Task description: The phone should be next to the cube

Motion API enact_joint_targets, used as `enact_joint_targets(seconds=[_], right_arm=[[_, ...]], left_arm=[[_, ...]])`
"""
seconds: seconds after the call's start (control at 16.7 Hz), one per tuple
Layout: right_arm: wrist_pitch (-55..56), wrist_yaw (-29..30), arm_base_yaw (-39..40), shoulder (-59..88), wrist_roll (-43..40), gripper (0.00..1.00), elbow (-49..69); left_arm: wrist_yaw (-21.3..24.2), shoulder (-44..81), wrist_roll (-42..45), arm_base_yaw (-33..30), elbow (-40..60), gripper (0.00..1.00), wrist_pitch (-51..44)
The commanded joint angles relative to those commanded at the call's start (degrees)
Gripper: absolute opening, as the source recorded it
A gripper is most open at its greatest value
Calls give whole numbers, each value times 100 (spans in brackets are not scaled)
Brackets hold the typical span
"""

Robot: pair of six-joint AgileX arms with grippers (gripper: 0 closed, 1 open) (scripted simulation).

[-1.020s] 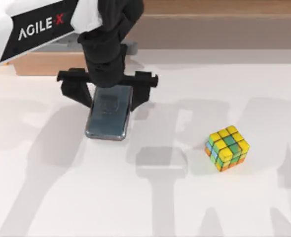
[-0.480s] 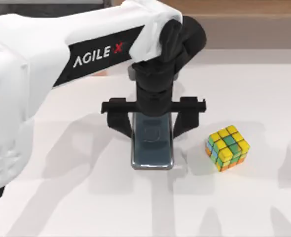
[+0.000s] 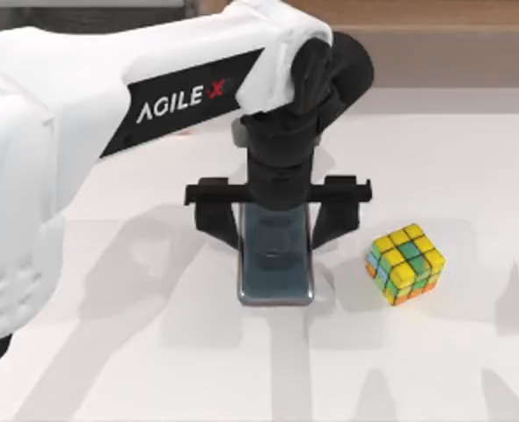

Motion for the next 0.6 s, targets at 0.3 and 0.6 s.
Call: enact_joint_targets(seconds=[0.3,0.6], right_arm=[[0,0,0,0,0,100,0],[0,0,0,0,0,100,0]], left_arm=[[-5,-47,3,-1,30,0,26],[-12,-172,6,-4,101,0,102]])
